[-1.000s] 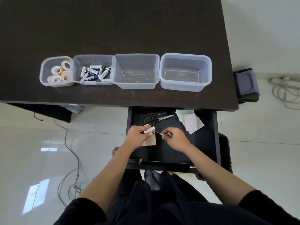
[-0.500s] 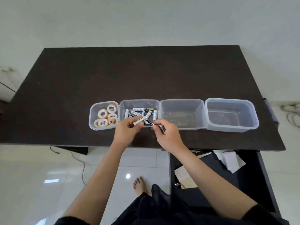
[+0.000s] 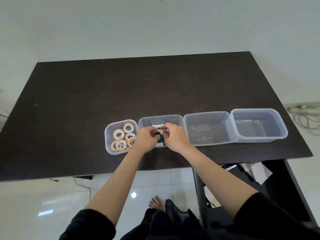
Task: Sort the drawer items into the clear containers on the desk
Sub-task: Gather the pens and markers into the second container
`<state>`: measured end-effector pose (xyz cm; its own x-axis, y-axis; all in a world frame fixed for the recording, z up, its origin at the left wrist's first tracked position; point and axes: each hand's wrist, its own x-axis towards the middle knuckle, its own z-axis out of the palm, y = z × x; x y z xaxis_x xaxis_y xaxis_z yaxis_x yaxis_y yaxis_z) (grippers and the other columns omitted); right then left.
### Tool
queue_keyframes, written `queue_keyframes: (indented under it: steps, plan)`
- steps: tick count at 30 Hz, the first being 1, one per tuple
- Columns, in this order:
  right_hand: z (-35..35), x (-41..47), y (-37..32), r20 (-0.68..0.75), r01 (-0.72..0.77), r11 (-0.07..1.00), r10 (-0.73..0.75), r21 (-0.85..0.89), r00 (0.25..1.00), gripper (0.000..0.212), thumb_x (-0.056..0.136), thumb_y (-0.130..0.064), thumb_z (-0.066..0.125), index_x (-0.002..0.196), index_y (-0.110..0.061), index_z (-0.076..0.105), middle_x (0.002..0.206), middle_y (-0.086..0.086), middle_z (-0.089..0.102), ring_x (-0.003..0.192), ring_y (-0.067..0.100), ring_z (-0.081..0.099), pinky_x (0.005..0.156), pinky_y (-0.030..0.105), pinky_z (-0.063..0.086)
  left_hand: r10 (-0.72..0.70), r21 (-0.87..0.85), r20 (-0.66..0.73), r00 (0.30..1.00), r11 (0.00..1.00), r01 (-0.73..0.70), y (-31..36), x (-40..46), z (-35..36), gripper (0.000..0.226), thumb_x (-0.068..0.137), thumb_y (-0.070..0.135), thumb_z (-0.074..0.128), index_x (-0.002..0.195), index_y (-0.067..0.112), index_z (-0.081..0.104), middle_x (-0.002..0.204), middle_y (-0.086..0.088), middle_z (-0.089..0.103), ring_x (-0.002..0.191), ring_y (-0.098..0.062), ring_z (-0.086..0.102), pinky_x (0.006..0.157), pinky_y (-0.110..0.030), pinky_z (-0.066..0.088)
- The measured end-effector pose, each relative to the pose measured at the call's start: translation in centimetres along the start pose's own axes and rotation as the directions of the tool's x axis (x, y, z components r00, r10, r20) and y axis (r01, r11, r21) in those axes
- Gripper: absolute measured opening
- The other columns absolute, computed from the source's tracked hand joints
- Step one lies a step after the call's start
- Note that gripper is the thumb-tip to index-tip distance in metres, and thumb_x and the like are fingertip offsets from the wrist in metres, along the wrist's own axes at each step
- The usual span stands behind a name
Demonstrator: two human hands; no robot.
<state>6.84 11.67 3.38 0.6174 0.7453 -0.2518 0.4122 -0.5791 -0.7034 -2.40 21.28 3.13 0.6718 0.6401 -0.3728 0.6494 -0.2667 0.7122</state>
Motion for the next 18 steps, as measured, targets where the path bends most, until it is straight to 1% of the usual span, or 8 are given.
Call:
queue_keyframes:
  steps: [3, 5, 8, 12, 13, 14, 16, 18]
  plan:
    - [0.1, 0.3, 0.2, 0.047, 0.058, 0.998, -0.058, -0.006, 0.997, 0.04, 0.088, -0.005, 0.056, 0.127, -0.014, 0.051, 0.128, 0.01, 0.054, 0.116, 0.026, 0.052, 0.097, 0.033, 0.044, 0.029, 0.03, -0.02, 0.999, 0.999, -0.028, -0.2, -0.4, 0.2, 0.044, 0.086, 0.012, 0.063, 0.128, 0.009, 0.054, 0.126, -0.008, 0.062, 0.114, -0.024, 0.058, 0.099, -0.035, 0.046]
    - [-0.1, 0.1, 0.3, 0.034, 0.094, 0.996, -0.093, 0.001, 0.995, 0.042, 0.088, -0.003, 0.055, 0.128, -0.014, 0.051, 0.129, 0.009, 0.053, 0.117, 0.024, 0.051, 0.099, 0.032, 0.042, 0.033, 0.036, -0.076, 0.997, 0.999, -0.031, -0.5, -0.8, 0.3, 0.044, 0.087, 0.013, 0.062, 0.13, 0.011, 0.052, 0.129, -0.007, 0.059, 0.119, -0.023, 0.055, 0.099, -0.034, 0.043]
    - [-0.6, -0.7, 0.7, -0.054, 0.185, 0.982, -0.182, 0.046, 0.982, 0.036, 0.089, -0.002, 0.054, 0.124, -0.012, 0.055, 0.124, 0.007, 0.058, 0.116, 0.021, 0.054, 0.099, 0.028, 0.043, 0.051, 0.002, -0.163, 0.985, 0.999, -0.051, -0.7, -1.9, 0.7, 0.039, 0.088, 0.013, 0.06, 0.127, 0.013, 0.055, 0.129, -0.004, 0.058, 0.12, -0.018, 0.054, 0.096, -0.027, 0.04]
    - [-1.7, -2.7, 2.1, -0.174, 0.332, 0.942, -0.319, 0.053, 0.932, 0.03, 0.089, 0.0, 0.053, 0.116, -0.008, 0.062, 0.114, 0.007, 0.064, 0.106, 0.017, 0.059, 0.087, 0.005, 0.039, 0.126, -0.032, -0.3, 0.946, 0.989, -0.142, -0.1, -3.8, 2.2, 0.03, 0.088, 0.01, 0.06, 0.118, 0.011, 0.06, 0.119, -0.004, 0.061, 0.108, -0.014, 0.058, 0.089, -0.019, 0.041]
    - [-2.0, -3.3, 2.6, -0.194, 0.368, 0.928, -0.353, 0.05, 0.915, 0.028, 0.089, 0.001, 0.053, 0.114, -0.007, 0.063, 0.111, 0.007, 0.065, 0.104, 0.017, 0.06, 0.085, 0.003, 0.04, 0.144, -0.05, -0.326, 0.934, 0.984, -0.169, 0.1, -4.4, 2.8, 0.028, 0.088, 0.008, 0.059, 0.116, 0.01, 0.061, 0.117, -0.004, 0.061, 0.104, -0.012, 0.059, 0.088, -0.019, 0.042]
    - [-2.4, -4.0, 3.3, -0.21, 0.405, 0.913, -0.387, 0.051, 0.898, 0.026, 0.088, 0.002, 0.054, 0.111, -0.006, 0.064, 0.107, 0.007, 0.066, 0.1, 0.016, 0.061, 0.083, 0.004, 0.042, 0.158, -0.068, -0.35, 0.923, 0.979, -0.193, 0.4, -5.0, 3.6, 0.027, 0.088, 0.007, 0.059, 0.114, 0.009, 0.062, 0.115, -0.005, 0.061, 0.1, -0.011, 0.059, 0.088, -0.021, 0.045]
    - [-3.2, -5.6, 4.8, -0.227, 0.469, 0.881, -0.447, 0.054, 0.865, 0.022, 0.087, 0.002, 0.055, 0.105, -0.005, 0.066, 0.099, 0.007, 0.067, 0.091, 0.015, 0.062, 0.08, 0.014, 0.049, 0.172, -0.096, -0.382, 0.908, 0.97, -0.224, 0.9, -6.2, 5.5, 0.024, 0.087, 0.006, 0.059, 0.11, 0.009, 0.064, 0.11, -0.004, 0.062, 0.093, -0.009, 0.06, 0.086, -0.021, 0.049]
    - [-4.4, -7.2, 6.8, -0.226, 0.512, 0.858, -0.489, 0.05, 0.842, 0.019, 0.087, 0.0, 0.055, 0.101, -0.004, 0.067, 0.093, 0.007, 0.066, 0.086, 0.016, 0.062, 0.076, 0.026, 0.053, 0.175, -0.096, -0.382, 0.908, 0.969, -0.228, 1.5, -7.6, 8.0, 0.022, 0.087, 0.006, 0.059, 0.107, 0.008, 0.065, 0.104, -0.002, 0.062, 0.085, -0.007, 0.06, 0.079, -0.011, 0.046]
